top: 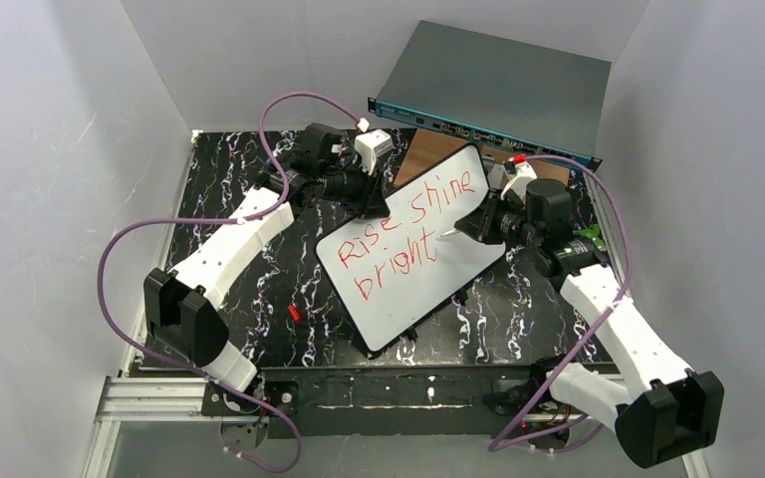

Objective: Write a sentence on the whiteboard

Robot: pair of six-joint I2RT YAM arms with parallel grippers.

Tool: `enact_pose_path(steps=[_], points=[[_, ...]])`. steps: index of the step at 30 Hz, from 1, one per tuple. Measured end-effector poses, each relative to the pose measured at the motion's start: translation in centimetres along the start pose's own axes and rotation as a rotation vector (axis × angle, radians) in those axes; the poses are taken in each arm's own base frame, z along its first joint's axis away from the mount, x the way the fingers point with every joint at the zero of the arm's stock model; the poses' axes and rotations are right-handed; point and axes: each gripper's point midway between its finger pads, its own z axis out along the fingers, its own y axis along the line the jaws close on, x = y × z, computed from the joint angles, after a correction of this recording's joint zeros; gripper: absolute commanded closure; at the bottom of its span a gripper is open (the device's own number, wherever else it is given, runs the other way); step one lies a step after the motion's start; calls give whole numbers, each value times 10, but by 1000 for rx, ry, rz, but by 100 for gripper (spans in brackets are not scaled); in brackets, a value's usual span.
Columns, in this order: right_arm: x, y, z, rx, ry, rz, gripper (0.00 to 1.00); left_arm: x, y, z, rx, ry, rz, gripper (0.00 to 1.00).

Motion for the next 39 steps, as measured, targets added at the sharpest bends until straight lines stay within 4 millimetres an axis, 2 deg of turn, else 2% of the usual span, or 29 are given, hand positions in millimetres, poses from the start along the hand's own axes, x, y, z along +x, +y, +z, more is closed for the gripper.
enact_pose_path(steps=[7,24,31,39], points=[[-11,7,-20,4,-71,-24,99,0,0,0,0,0,0,100],[11,-3,-43,64,-54,-13,99,2,-2,-3,1,-6,4,100],[28,-15,-37,84,-35,25,99,2,-2,-2,0,-8,4,100],[26,-19,-18,81,-28,59,99,2,-2,-3,1,-9,5,100]])
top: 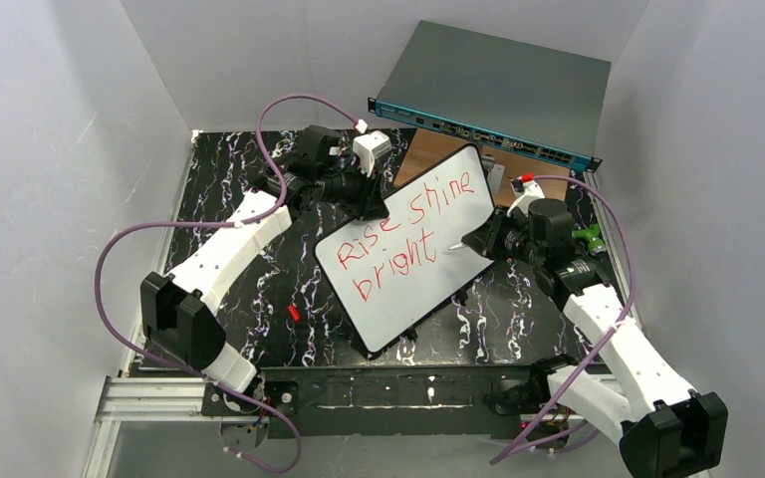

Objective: Write a sentence on the whiteboard

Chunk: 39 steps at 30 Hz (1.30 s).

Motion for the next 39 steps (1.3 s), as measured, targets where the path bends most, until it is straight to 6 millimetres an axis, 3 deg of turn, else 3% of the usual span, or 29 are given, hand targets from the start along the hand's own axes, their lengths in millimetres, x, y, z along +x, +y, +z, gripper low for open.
enact_pose_path(steps=[24,39], points=[[3,-11,29,11,10,35,99,1,-2,-2,1,-4,4,100],[4,-11,25,13,14,25,99,1,-2,-2,1,-3,3,100]])
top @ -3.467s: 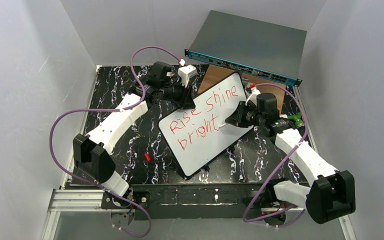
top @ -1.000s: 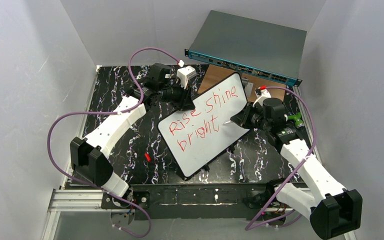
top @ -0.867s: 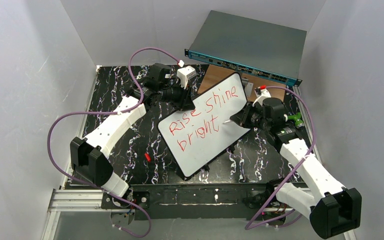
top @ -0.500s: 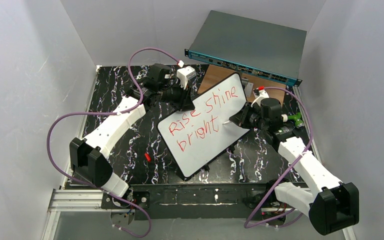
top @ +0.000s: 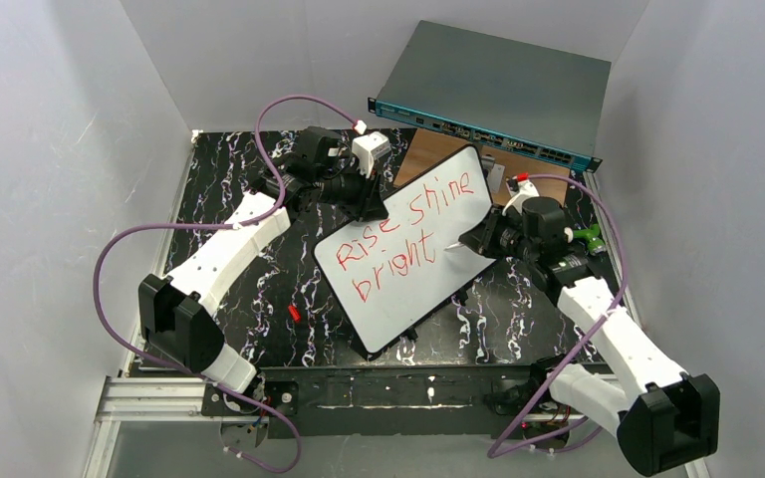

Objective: Write a sentence on the whiteboard

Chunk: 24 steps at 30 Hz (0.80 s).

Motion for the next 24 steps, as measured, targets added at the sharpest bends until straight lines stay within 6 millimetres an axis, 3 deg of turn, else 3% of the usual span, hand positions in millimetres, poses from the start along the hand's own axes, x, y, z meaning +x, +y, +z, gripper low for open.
enact_pose_path(steps=[3,9,12,17,24], points=[[-4,5,-14,-1,-10,-22,99,0,0,0,0,0,0,100],[-41,38,-60,-53,-140,-93,99,0,0,0,-1,0,0,100],[-51,49,-80,-69,-182,-114,99,0,1,1,-1,2,-1,100],[-44,50,-97,-66,-181,-111,99,-1,6,7,-5,3,-11,100],[-35,48,-105,-55,-160,-91,99,-7,19,23,-9,2,-16,100]])
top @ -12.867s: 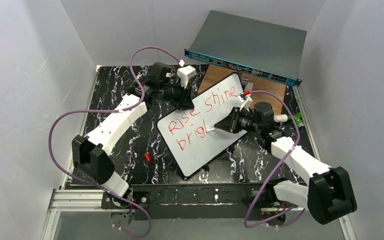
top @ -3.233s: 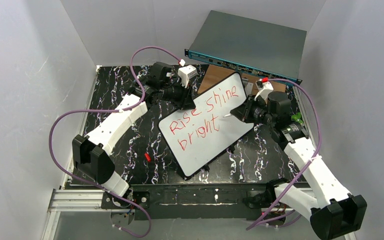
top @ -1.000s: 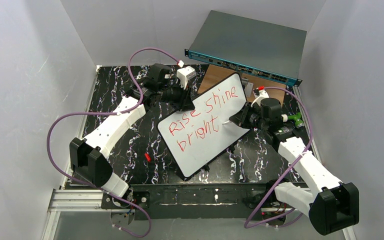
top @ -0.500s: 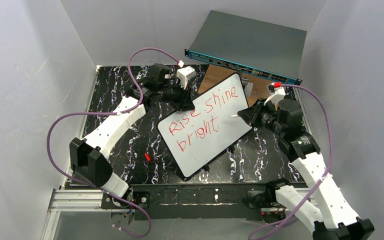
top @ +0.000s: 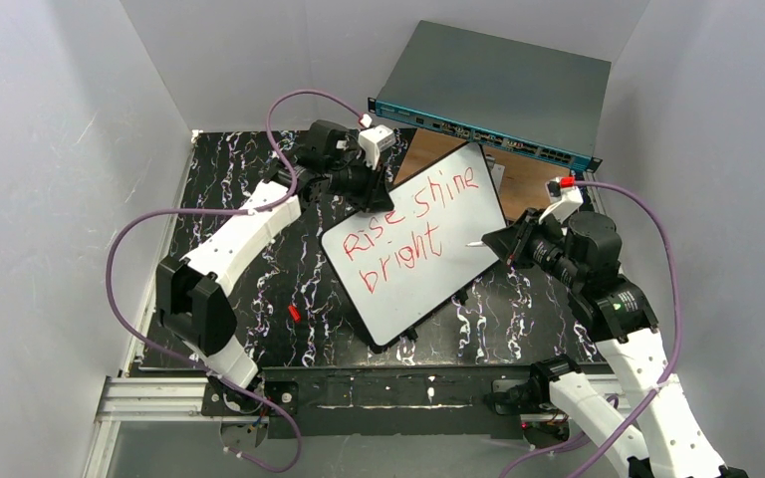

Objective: Write a sentence on the whiteboard

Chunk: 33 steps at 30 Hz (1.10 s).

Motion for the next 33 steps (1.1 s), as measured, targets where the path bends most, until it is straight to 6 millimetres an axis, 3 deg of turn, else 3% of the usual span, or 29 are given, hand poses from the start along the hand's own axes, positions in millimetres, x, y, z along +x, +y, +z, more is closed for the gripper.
enact_pose_path(steps=[6,14,33], points=[[4,-2,-1,9,18,6,99,-5,7,10,-1,-2,0,98],[7,-3,-3,10,22,7,99,-2,11,10,-13,-16,5,80],[9,-3,-6,6,13,6,99,18,27,8,-107,-34,41,68]])
